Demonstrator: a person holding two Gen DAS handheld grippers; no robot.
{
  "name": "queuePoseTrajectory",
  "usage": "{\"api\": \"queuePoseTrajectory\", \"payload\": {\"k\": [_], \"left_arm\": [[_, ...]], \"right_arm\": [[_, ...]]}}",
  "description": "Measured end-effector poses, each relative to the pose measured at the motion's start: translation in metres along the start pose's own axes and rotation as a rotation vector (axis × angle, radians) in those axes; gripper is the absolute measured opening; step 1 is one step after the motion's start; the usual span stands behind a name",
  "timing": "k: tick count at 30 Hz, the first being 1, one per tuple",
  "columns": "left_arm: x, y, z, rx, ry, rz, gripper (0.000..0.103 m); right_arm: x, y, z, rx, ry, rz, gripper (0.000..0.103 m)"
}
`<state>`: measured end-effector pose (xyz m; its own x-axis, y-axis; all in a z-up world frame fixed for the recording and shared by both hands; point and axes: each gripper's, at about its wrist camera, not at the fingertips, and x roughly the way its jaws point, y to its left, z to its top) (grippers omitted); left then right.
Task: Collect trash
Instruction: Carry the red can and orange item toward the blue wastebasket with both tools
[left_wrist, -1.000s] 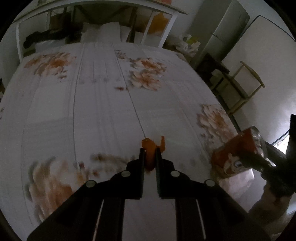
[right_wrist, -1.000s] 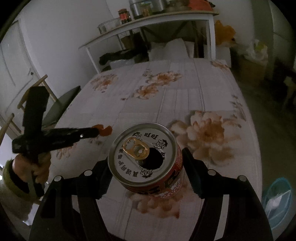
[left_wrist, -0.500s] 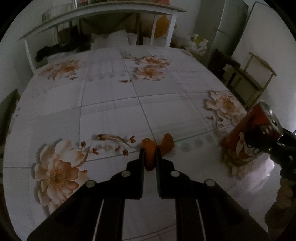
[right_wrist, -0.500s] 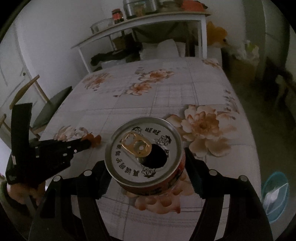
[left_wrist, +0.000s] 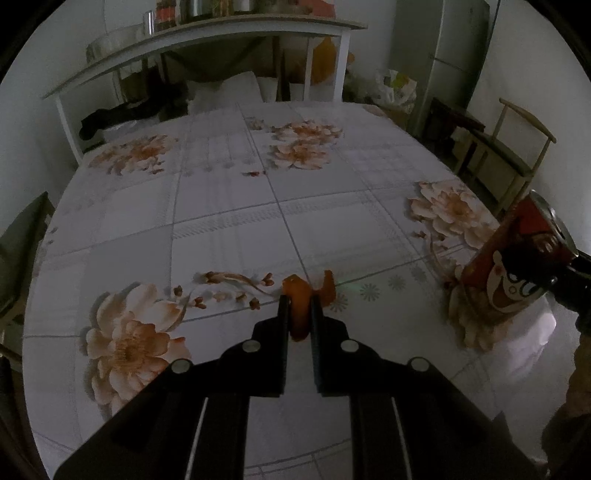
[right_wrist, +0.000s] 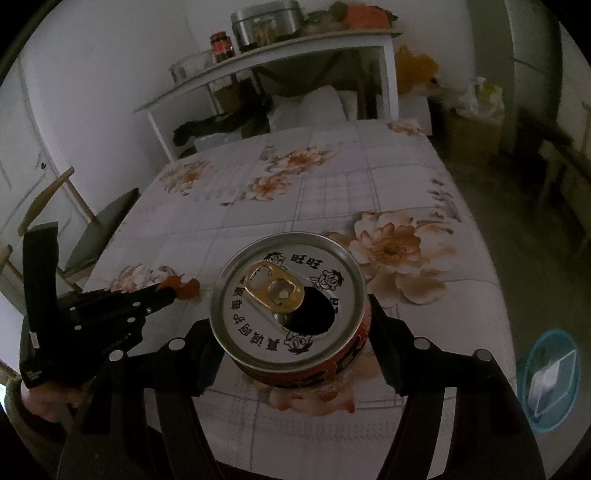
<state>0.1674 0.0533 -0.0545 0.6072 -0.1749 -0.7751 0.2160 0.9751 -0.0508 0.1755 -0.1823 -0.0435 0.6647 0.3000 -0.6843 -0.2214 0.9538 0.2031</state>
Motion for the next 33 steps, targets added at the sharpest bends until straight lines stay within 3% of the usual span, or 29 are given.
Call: {"api": "queuePoseTrajectory", "payload": {"k": [19,27,33], "left_arm": [[-0.031,-0.009,0.000,0.034,-0.068,0.041,0.010],[-0.052,-0.019,0.013,0.038,-0.117,-0.031,0.010],[-0.054,-0.069,0.042,0.122,-0.112,-0.154,0.010]], "right_arm": [[-0.015,0.005,-0.001,-0.004,-0.031,0.012,0.065],[-0.037,-0.005,-0.002,0.063,-0.074,0.048,0.065],[-0.078,-0.042,-0.014,0.161,-0.167,0.013,0.065]]}}
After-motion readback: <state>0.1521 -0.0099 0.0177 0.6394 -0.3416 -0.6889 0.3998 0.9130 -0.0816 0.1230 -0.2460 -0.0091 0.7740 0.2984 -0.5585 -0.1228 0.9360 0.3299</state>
